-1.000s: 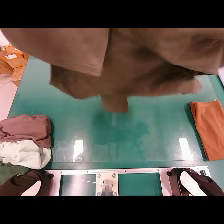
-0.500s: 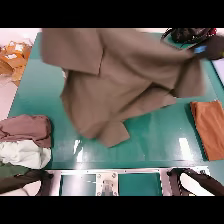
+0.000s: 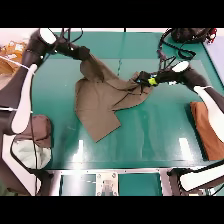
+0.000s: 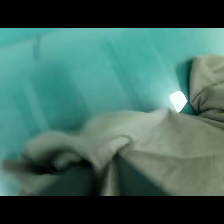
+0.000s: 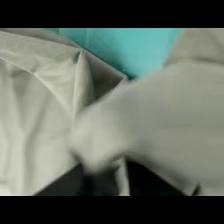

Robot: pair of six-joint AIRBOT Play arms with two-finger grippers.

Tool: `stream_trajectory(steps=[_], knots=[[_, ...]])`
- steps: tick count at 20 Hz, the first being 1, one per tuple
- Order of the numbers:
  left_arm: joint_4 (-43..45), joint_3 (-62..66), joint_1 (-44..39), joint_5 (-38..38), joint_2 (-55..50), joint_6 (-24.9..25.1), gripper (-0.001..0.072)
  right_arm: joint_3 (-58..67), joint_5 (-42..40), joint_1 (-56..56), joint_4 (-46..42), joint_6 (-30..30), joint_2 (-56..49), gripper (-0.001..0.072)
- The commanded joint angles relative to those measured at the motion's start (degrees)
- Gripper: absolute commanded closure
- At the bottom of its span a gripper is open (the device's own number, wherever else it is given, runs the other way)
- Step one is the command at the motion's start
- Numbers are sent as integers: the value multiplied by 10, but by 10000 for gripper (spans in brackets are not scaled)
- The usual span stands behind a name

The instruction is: Fold the shirts.

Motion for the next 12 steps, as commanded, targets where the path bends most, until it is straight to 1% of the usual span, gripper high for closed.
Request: stream_trajectory(steps=[1,3,5,6,7,8,10,11,12], knots=[[6,1,8,-9,-32,-39,147,33,-6,-19,21,-2,-54,419],[33,5,26,-62,-22,-44,150,82,76,-66,9,-2,-54,419],[78,5,51,-149,-8,-72,149,118,147,-117,6,-2,-52,417],[89,5,68,-200,-5,-88,149,127,168,-139,6,-2,-52,411],[89,5,84,-253,-5,-104,149,130,181,-162,7,-2,-52,320],[89,1,97,-297,-5,-117,150,129,187,-178,6,-2,-53,258],[89,-5,114,-367,-5,-139,150,124,184,-201,6,-2,-56,266],[90,-12,117,-391,-5,-147,149,123,178,-206,4,-2,-62,295],[101,-21,117,-413,-5,-154,150,123,171,-208,2,-1,-69,304]])
